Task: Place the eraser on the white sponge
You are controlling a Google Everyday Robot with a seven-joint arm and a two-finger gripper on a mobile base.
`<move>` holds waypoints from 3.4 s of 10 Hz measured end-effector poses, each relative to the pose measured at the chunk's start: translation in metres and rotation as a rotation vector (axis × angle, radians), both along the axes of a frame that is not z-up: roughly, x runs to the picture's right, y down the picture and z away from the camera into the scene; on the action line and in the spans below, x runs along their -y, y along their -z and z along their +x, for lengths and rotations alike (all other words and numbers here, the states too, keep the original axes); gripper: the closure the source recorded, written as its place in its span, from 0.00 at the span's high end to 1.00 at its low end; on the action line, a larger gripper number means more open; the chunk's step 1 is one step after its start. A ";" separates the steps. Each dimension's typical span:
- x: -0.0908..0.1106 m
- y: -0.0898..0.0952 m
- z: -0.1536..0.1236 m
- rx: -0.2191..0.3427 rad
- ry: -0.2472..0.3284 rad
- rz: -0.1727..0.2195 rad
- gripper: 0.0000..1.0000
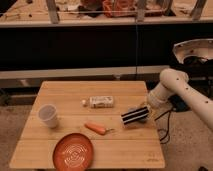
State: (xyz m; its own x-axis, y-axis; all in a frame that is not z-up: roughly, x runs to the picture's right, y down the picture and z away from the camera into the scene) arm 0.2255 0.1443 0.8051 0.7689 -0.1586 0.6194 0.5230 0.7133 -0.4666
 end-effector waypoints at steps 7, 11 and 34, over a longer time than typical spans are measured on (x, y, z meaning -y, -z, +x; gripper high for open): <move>0.000 -0.005 -0.002 -0.002 0.002 -0.001 0.11; 0.000 -0.008 -0.006 -0.002 0.008 -0.001 0.11; -0.002 -0.020 -0.007 -0.011 0.024 0.008 0.37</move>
State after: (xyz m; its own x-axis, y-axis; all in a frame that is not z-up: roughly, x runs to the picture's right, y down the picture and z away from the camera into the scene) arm 0.2190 0.1464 0.8252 0.7714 -0.1820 0.6098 0.5351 0.7042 -0.4667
